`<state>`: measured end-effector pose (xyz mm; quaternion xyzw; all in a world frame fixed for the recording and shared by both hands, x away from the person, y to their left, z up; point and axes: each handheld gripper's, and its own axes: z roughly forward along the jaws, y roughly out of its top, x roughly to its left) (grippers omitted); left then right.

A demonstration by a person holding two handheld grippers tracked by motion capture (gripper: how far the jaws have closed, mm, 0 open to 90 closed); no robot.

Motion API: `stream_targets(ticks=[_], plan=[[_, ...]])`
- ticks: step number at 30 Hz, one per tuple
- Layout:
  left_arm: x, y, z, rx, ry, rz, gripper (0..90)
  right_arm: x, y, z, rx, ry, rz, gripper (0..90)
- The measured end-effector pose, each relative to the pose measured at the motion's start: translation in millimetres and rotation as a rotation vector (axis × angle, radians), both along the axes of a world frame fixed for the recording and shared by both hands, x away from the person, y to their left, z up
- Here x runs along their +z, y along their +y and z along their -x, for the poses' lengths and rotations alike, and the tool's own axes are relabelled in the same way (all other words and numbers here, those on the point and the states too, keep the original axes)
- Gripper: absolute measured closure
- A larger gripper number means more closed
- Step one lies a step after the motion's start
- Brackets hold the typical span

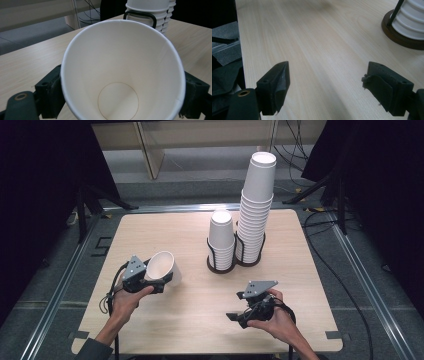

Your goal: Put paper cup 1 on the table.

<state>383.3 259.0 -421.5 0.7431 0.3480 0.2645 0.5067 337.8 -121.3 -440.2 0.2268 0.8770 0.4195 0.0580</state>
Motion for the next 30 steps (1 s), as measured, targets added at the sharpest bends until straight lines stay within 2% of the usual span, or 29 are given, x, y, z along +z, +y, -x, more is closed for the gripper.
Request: stream_targets(ticks=[2,7,9,12,14,16,23,27,30], plan=[[1.6,-0.1,-5.9,0.003,0.004,-0.015,13.3,-0.4,0.1,0.0,0.001,0.01,-0.001,20.7],[-1.8,1.2,-25.9,0.035,0.017,-0.039,13.3,-1.0,-0.7,-0.8,0.0,0.002,0.006,20.7],[-3.4,2.1,-33.0,0.057,0.032,-0.045,13.3,-1.2,-0.3,-0.5,-0.002,0.011,0.006,20.7],[-7.2,2.3,-46.8,0.091,0.039,-0.047,13.3,-1.5,0.2,-0.9,0.003,-0.001,0.014,20.7],[-8.6,3.1,-54.4,0.12,0.052,-0.064,13.3,-1.8,0.4,-0.8,0.002,-0.001,0.017,20.6],[-10.2,5.1,-62.4,0.145,0.058,-0.072,13.3,-2.0,0.5,0.6,-0.009,0.019,0.014,20.7],[-14.8,15.6,-85.6,0.221,0.068,-0.072,13.3,-3.9,0.1,-0.8,0.0,0.014,0.015,20.3],[-17.0,19.1,-95.3,0.248,0.084,-0.108,13.3,-3.7,0.4,-0.6,0.001,0.014,0.015,20.3],[-18.2,22.6,-102.4,0.273,0.088,-0.088,13.3,-3.9,0.4,-0.8,0.001,0.014,0.017,20.2]])
